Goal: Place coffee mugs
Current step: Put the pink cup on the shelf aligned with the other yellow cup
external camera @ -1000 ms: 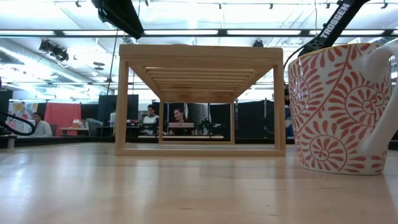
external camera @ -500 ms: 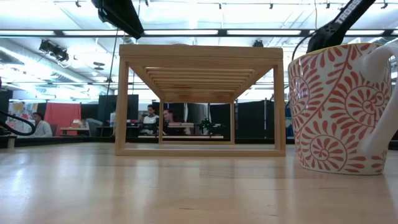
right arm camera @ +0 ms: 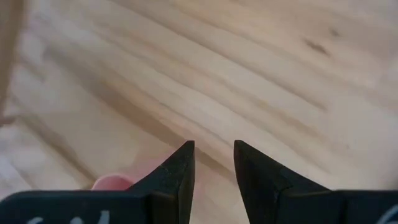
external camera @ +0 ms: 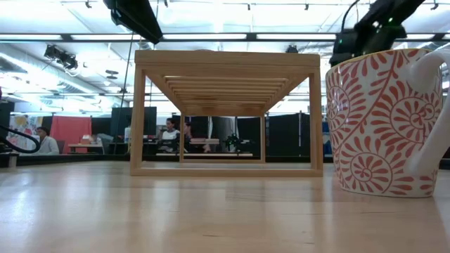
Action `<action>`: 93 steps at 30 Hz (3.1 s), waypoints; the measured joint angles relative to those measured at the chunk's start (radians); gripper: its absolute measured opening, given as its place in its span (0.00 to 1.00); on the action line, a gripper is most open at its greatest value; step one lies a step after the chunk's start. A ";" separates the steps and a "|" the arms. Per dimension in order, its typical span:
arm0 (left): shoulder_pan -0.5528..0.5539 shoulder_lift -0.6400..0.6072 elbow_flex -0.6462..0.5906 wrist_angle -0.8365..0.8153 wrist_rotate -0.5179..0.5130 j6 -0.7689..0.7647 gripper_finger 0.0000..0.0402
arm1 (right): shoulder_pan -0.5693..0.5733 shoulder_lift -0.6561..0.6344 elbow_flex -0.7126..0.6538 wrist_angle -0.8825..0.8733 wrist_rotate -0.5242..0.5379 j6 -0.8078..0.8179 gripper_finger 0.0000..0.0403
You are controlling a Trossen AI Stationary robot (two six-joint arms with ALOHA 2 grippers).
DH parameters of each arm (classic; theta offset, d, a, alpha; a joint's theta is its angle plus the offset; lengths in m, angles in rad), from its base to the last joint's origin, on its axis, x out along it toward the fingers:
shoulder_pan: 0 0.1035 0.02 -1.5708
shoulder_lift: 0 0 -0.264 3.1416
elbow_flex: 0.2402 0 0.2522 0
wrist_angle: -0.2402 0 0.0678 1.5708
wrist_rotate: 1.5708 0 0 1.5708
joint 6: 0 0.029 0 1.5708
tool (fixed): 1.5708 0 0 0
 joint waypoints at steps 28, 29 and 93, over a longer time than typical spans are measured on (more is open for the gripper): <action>0.000 0.000 0.000 0.001 0.000 -0.007 0.46 | 0.591 -0.063 0.000 0.107 0.132 -0.506 0.29; 0.000 0.000 0.000 0.001 0.000 -0.007 0.46 | 0.605 -0.063 0.000 0.107 0.133 -0.538 0.29; 0.000 0.000 0.000 0.015 0.000 -0.008 0.46 | 0.658 0.236 0.003 0.058 0.336 -0.421 0.05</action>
